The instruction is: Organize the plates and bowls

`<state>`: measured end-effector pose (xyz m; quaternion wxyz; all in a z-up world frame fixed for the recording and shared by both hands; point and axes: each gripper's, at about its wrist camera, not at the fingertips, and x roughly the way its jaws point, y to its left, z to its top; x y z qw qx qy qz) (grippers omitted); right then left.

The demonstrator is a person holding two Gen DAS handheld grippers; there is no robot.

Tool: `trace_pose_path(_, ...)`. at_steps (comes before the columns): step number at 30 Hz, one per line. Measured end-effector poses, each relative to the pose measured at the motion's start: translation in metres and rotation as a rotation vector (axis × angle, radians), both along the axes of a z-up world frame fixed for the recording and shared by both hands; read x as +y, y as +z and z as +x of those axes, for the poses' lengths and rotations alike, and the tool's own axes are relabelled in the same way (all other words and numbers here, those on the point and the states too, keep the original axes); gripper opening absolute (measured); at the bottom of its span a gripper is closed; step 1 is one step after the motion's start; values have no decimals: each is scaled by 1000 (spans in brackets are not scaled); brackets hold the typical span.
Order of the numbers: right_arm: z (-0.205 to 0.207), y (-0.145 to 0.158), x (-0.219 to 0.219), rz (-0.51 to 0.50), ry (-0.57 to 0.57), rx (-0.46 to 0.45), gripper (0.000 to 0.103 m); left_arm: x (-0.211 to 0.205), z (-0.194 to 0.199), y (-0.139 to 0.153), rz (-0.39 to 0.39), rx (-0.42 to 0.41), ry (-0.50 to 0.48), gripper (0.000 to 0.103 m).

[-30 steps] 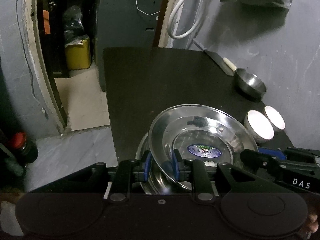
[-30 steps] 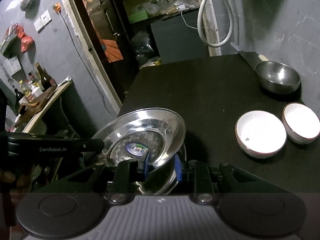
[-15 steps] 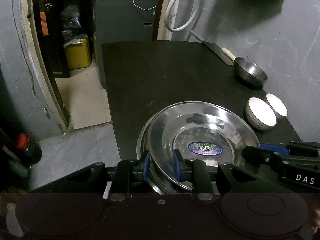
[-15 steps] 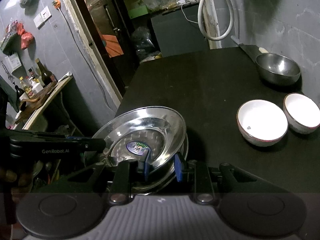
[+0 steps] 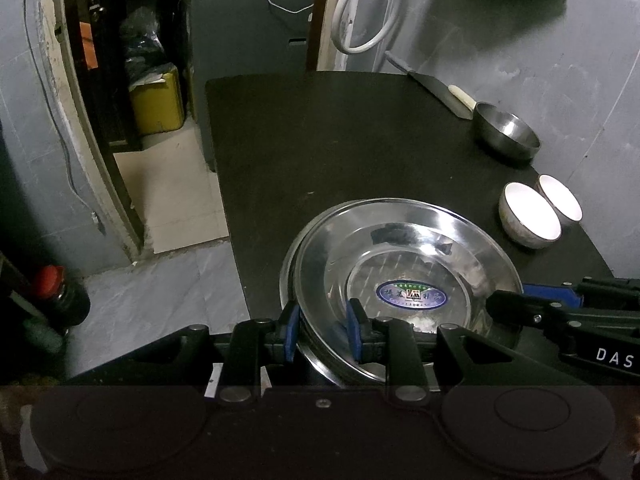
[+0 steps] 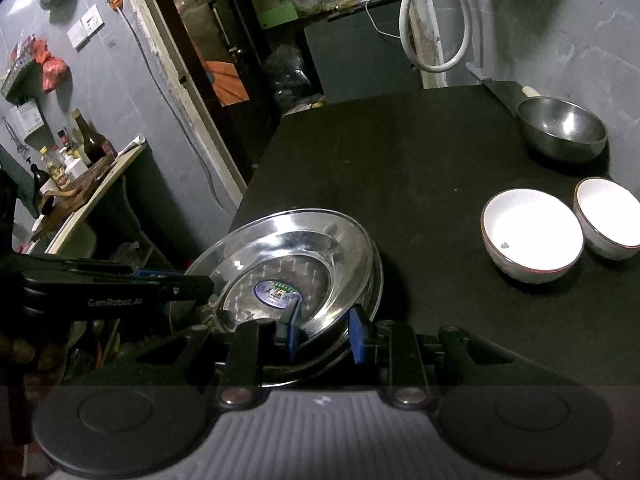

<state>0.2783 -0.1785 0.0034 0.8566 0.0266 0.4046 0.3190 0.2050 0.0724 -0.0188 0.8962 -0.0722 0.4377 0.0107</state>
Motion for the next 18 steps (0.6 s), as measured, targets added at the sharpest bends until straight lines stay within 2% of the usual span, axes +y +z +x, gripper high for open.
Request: trace_pose_path(18, 2, -2, 3, -7, 3, 14, 29, -3, 2, -3, 15, 19, -1, 28)
